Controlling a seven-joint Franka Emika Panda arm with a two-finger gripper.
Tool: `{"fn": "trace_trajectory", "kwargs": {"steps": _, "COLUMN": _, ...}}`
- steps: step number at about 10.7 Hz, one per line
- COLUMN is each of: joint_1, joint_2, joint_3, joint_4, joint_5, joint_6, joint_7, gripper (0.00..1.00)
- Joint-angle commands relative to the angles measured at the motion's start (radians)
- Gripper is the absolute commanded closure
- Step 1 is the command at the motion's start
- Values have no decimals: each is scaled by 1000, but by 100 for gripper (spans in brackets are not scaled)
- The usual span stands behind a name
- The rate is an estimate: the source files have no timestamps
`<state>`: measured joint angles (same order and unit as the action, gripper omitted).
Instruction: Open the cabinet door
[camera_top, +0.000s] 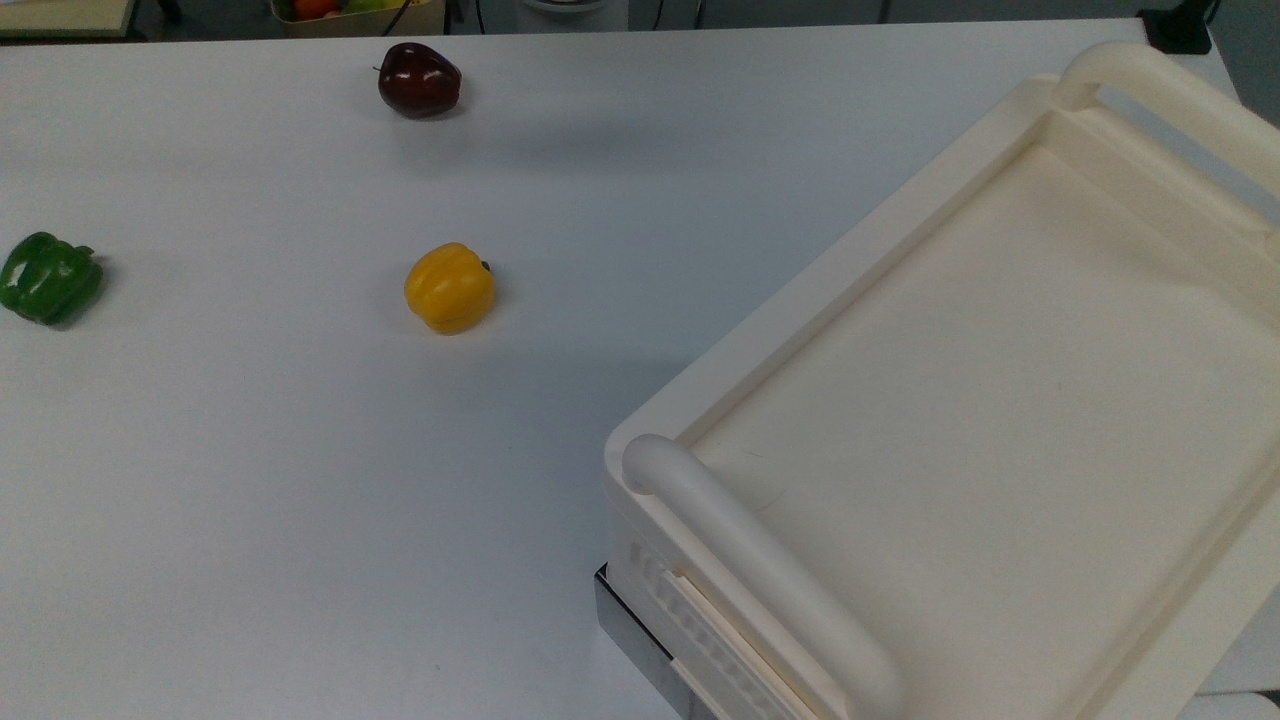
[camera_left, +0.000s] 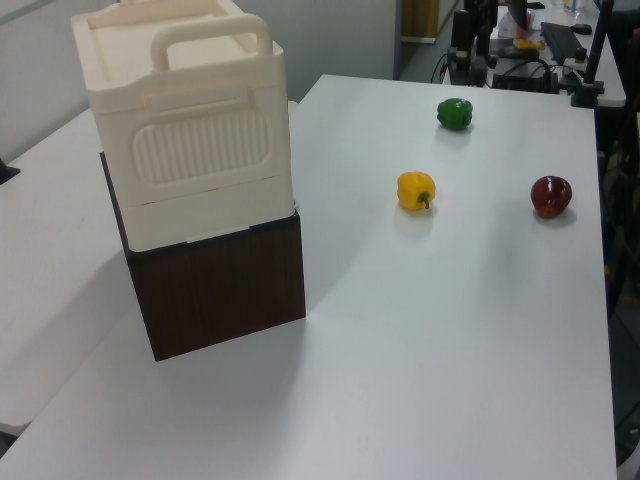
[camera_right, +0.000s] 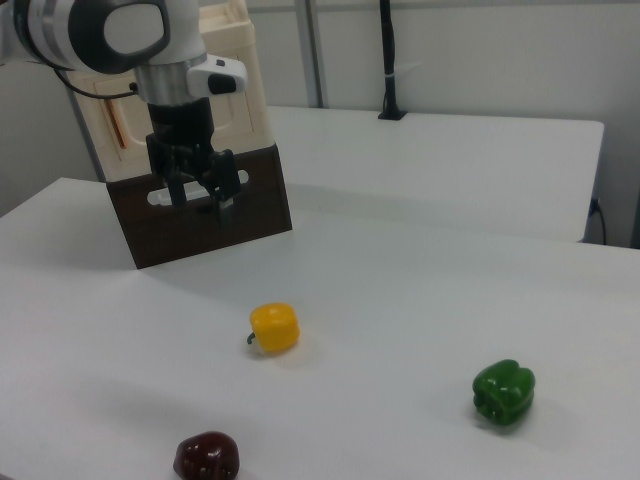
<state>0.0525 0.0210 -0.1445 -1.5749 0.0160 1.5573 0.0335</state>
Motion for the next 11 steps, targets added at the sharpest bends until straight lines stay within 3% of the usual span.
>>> {"fn": "trace_trajectory", "kwargs": {"steps": 1, "joint_1": 110, "joint_2": -7, "joint_3": -68, "joint_4": -31, "joint_5": -11, "joint_6": 76, "joint_7": -27, "gripper": 0}}
{"fn": "trace_trajectory", "kwargs": {"steps": 3, "joint_1": 203, "joint_2": -4, "joint_3": -147, "joint_4": -28, "joint_5": 11, "joint_6": 92, "joint_7": -125, "gripper": 0}}
{"fn": "trace_trajectory", "kwargs": {"steps": 6, "joint_1": 265, "joint_2": 0, "joint_3": -152, "joint_4": -24, "joint_5": 169, "joint_6": 212, "joint_7": -266, "gripper": 0}}
{"fn": "trace_trajectory", "kwargs": {"steps": 11, "joint_1": 424, "joint_2": 79, "joint_3": -149, "joint_4": 12, "joint_5": 211, "joint_6": 458, "joint_7": -316, "gripper": 3}}
